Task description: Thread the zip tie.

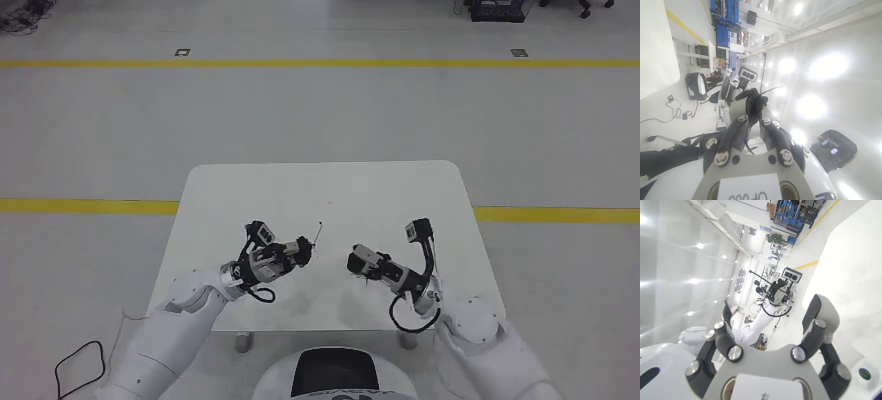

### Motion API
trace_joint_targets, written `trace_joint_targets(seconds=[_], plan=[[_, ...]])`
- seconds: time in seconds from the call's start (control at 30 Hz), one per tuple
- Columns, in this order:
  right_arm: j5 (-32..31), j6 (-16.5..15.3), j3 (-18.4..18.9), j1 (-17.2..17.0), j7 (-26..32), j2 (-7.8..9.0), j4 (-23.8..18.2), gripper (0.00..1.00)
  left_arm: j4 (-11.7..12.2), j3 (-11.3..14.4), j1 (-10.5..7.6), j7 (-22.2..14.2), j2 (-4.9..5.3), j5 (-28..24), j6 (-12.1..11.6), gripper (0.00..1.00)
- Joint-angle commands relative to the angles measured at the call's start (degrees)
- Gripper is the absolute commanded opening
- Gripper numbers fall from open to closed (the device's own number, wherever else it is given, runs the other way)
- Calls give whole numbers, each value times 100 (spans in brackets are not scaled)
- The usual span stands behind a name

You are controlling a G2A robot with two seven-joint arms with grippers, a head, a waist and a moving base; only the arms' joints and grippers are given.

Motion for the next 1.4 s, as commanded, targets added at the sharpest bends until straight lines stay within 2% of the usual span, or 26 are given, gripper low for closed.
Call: trace_joint_targets(seconds=[0.0,0.13,0.47,0.8,0.9,0.93,1.17,1.27,1.37], plan=[[275,0,56,38,349,-45,97,100,3,15,-14,-20,-1,-12,0,0],[768,0,181,110,1091,-180,359,100,8,45,-30,-55,-2,-31,-2,0],[1426,0,295,341,2272,-569,1111,100,-23,87,-37,-43,8,33,-13,0],[1441,0,295,353,2297,-580,1145,100,-53,129,-53,34,4,74,48,0],[1715,153,247,377,2251,-586,1228,100,-79,215,-1,-46,-20,-223,89,0],[1956,195,217,406,2343,-591,1328,100,-59,267,14,-170,-39,-485,138,0],[3010,294,48,695,3064,-624,1960,100,203,565,-85,-639,-141,-1355,402,0],[3287,344,-29,817,3355,-637,2161,100,290,646,-149,-676,-168,-1406,407,0],[3287,344,-29,817,3355,-637,2161,100,290,646,-149,-676,-168,-1406,407,0]])
